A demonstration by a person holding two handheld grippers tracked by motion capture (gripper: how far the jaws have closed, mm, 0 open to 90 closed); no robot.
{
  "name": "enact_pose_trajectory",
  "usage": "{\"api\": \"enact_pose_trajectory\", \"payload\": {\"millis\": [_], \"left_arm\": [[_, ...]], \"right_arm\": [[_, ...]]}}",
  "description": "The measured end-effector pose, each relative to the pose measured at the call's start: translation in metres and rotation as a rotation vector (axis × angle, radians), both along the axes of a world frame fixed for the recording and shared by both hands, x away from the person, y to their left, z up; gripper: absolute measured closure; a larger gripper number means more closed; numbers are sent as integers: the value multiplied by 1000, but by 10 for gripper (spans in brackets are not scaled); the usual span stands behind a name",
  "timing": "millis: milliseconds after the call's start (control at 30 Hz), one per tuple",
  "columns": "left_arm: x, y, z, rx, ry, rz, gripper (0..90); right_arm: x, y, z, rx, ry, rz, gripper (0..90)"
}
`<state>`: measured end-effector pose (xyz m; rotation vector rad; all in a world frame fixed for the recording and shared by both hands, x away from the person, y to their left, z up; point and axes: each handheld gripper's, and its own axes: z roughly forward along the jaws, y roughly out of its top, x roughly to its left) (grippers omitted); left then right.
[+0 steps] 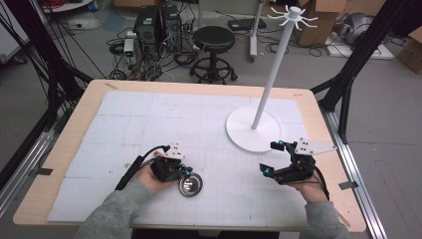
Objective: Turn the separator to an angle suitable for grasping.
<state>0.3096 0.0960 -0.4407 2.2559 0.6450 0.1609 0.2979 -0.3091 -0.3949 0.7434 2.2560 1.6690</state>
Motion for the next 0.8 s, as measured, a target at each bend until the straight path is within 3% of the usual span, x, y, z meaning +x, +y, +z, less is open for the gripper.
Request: {"api": "enact_pose_trajectory", "payload": {"millis": [167, 267, 367, 567, 733, 800], "left_arm": [[-9, 1, 2, 34, -18, -13, 898], [-12, 5, 1, 15, -19, -19, 898], [-14, 11, 1, -1, 4, -25, 898], [-20, 15, 1, 8, -9, -42, 898], [-29, 18, 1, 31, -50, -50, 898], [-32, 22, 0, 14, -45, -52, 898]], "right_arm": [[0, -1, 0, 0, 2, 3, 60], [0, -1, 0, -1, 3, 4, 61], [0, -1, 0, -1, 5, 3, 61], [0, 0, 0, -3, 0, 6, 61], [-1, -2, 0, 2, 4, 1, 61], [-1, -3, 0, 5, 4, 0, 60]]}}
